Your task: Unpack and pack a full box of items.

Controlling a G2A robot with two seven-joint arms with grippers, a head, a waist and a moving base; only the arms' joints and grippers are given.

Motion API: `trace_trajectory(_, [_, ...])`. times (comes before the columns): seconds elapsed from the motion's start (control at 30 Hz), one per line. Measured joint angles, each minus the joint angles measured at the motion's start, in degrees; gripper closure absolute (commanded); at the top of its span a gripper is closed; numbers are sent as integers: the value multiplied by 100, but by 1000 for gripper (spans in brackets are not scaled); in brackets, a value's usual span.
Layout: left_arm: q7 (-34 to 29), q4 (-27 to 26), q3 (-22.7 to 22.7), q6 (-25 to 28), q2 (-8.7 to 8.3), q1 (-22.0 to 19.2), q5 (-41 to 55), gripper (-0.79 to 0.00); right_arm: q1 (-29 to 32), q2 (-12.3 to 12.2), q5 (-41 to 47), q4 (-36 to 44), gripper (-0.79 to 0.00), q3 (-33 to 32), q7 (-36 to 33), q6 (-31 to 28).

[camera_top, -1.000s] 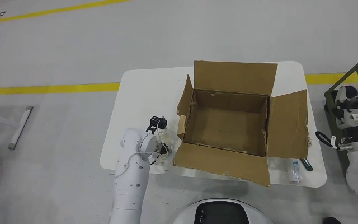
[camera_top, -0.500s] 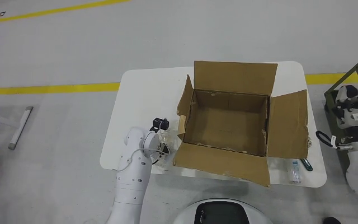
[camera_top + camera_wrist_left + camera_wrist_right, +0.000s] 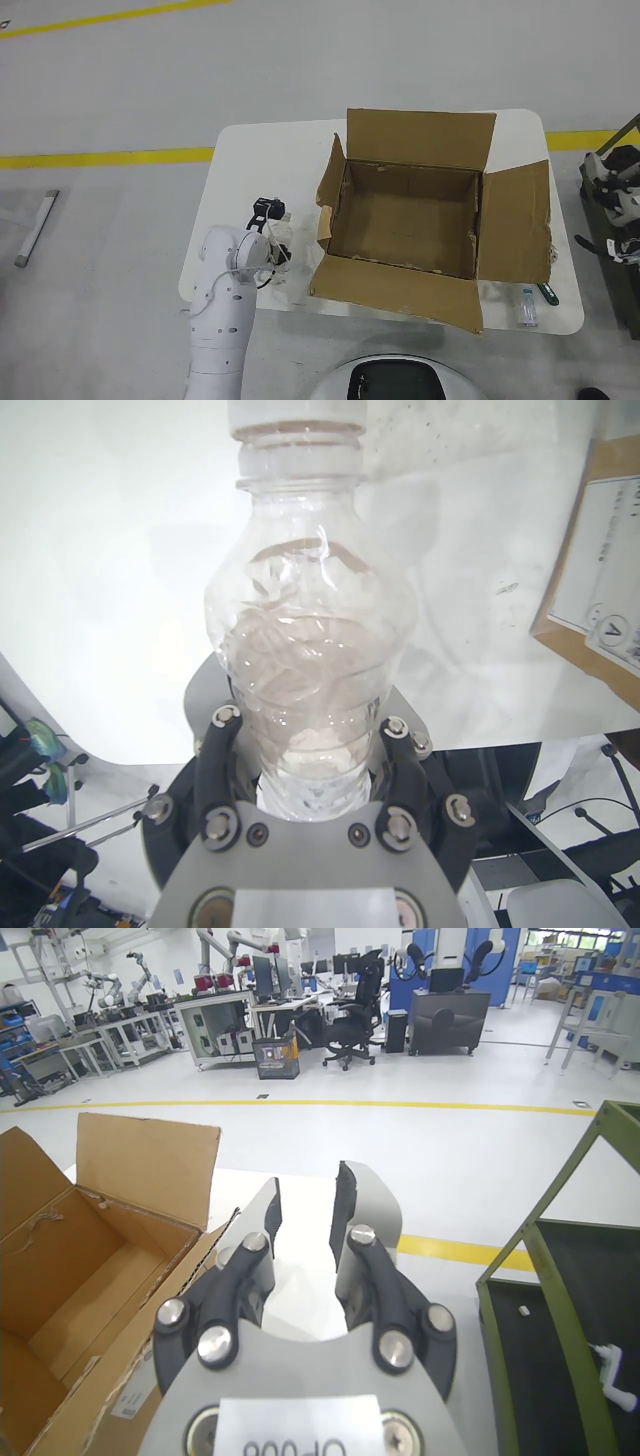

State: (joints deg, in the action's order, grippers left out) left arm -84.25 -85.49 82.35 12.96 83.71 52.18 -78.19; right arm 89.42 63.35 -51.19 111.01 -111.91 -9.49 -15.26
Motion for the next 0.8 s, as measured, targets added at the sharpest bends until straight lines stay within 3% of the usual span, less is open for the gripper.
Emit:
trace_trajectory(0.23, [-361,-1171,280,142,-85,213,584,0,29,-3,1008,-96,-785,26,-606,-309])
trace_trajectory(0.43, [-375,-1896,328,259,-154,281,1173,0,-79,-23,2762,-291,-785,39,-1609,-441])
trace_trajectory(0.47, [-375,-1977,311,283,-168,287,1187,0,-101,-33,2940,-308,-683,25,-1762,-451])
trace_trajectory(0.5, [-375,-2076,295,304,-186,288,1209,0,-122,-45,3113,-325,-453,18,-1949,-454])
trace_trajectory(0.53, [-375,-2142,289,309,-200,286,1234,0,-134,-53,3202,-336,-379,19,-2071,-453])
trace_trajectory(0.63, [-375,-2308,303,313,-246,271,1375,0,-145,-80,3194,-368,-249,80,-2368,-511])
trace_trajectory(0.7, [-375,-2347,313,306,-281,265,1413,0,-134,-88,3149,-405,-43,175,-2465,-567])
trace_trajectory(0.73, [-375,-2344,313,296,-295,261,1415,0,-126,-89,3146,-429,0,224,-2480,-567])
trace_trajectory(0.8, [-375,-2296,306,249,-327,249,1388,0,-109,-89,3163,-454,0,345,-2524,-595])
